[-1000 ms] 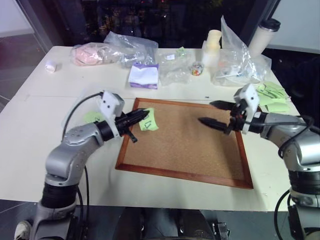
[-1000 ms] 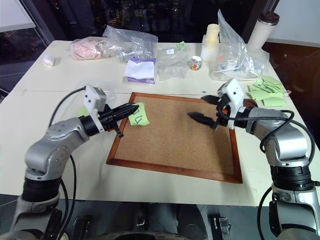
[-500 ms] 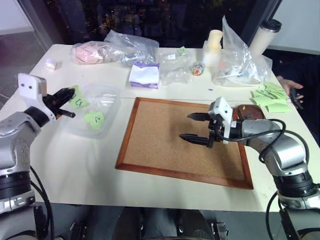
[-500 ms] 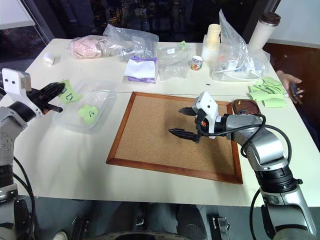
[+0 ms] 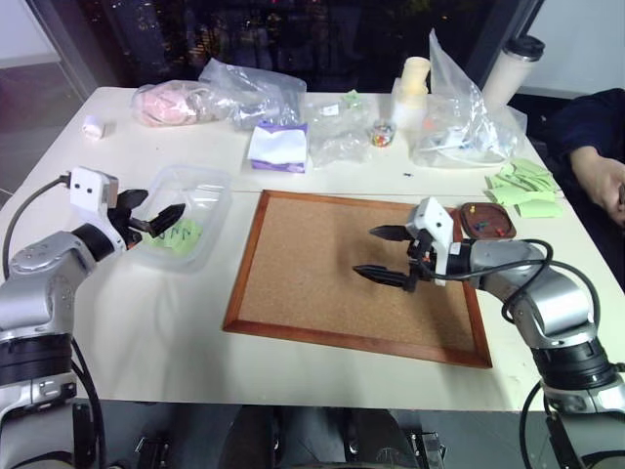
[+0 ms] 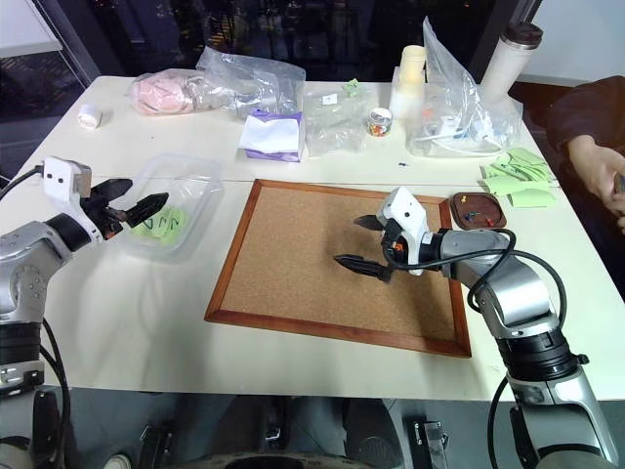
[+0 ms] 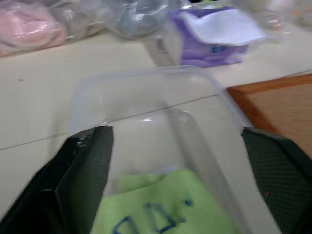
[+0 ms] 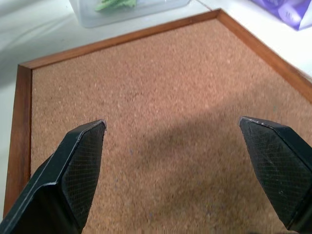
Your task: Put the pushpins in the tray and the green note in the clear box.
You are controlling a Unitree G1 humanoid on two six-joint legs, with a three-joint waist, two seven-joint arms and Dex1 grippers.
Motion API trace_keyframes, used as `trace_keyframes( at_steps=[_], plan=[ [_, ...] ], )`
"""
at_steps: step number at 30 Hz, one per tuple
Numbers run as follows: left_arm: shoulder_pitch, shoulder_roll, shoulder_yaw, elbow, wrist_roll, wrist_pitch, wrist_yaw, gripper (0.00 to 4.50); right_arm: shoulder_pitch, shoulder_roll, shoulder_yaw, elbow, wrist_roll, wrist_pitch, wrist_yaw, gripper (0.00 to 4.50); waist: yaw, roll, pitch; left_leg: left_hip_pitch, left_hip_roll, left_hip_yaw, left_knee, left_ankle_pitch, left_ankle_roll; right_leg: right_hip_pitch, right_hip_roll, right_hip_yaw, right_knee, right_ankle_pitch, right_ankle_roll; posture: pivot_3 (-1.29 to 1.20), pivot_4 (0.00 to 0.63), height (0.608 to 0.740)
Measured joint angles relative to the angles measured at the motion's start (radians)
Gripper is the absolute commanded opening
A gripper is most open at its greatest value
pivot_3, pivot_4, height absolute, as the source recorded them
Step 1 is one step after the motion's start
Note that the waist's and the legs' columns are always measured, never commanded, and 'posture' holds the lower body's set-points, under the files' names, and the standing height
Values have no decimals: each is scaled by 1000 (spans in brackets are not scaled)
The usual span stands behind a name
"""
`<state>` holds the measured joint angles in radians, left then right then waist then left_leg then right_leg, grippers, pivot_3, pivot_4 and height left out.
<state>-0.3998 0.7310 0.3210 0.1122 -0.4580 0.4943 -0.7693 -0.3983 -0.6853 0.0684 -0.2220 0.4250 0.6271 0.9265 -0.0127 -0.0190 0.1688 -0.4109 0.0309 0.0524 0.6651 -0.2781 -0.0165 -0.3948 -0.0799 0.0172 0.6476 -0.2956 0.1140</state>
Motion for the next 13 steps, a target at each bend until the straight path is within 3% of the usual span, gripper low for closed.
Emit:
trace_keyframes(
  at_steps=[7,13],
  plan=[
    [12,3,-109,-248,-92,95,-104,4418,52,-71,-61,-14,1,1,2,4500,2,0,0,0,0,0,0,0,0,1,0,0,0,0,0,0,150,740],
    [-4,-54,-287,-353,-96,106,-157,4418,136,-127,-150,-34,11,7,1,4500,-2,0,0,1,-1,0,0,0,0,1,1,1,0,0,0,0,150,740]
  ],
)
